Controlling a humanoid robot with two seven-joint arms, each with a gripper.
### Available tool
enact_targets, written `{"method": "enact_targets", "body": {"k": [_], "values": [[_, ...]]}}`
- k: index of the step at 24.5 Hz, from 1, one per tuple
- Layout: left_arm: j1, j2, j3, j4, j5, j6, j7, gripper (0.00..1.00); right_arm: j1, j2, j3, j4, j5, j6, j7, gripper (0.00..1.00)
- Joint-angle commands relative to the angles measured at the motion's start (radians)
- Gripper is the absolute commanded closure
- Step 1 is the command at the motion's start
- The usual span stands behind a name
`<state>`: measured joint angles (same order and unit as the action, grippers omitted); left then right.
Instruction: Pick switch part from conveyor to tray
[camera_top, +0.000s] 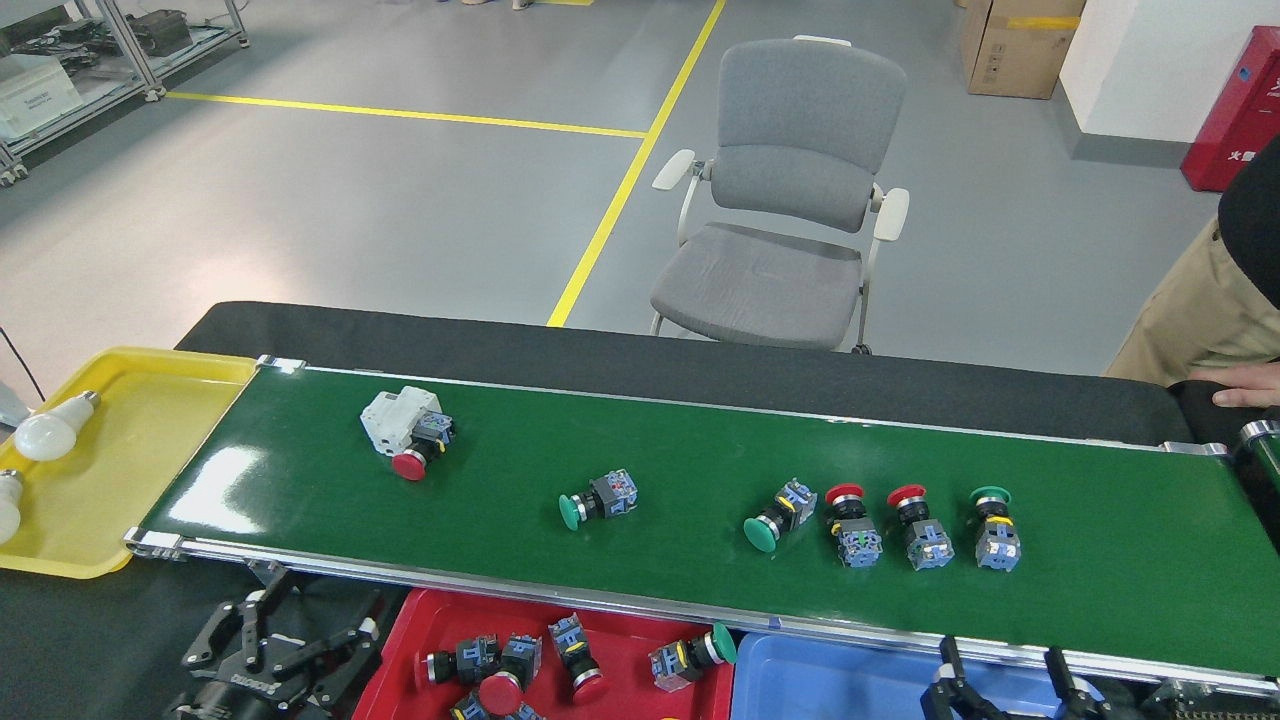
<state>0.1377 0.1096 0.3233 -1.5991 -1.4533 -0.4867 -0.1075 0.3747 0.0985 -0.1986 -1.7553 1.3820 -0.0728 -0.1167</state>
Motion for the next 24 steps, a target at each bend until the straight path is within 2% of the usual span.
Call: {"method": "enact_targets", "body": {"k": [1,5,11,14,19,24], "values": [[-0.015,0.018,0.003,0.004,0.002,0.013,0.009,0.00,-0.007,0.001,-0.004,-0.015,-0.003,0.007,-0.006,0.01],[-0.119,0.062,-0.010,0.107,0.004,-0.035,0.008,0.00,-0.063,-0.005,0.010,-0.010,0.012,0.005,0.025,0.01],[-0.411,0.143,-0.124,0.430,0.004,-0.047,0.008,0.00,-0.154,-0.006,0.180,0.011,0.101,0.019,0.095,0.01],[-0.537,0.154,-0.156,0.582,0.002,-0.035,0.008,0.00,-0.206,0.001,0.238,0.049,0.135,0.030,0.146,0.01],[-0.681,0.160,-0.187,0.803,-0.004,0.002,0.012,0.00,-0.267,0.009,0.329,0.117,0.175,0.082,0.157,0.01],[-0.770,0.163,-0.239,0.982,-0.006,0.119,0.029,0.02,-0.315,0.012,0.392,0.166,0.190,0.131,0.161,0.01]]}}
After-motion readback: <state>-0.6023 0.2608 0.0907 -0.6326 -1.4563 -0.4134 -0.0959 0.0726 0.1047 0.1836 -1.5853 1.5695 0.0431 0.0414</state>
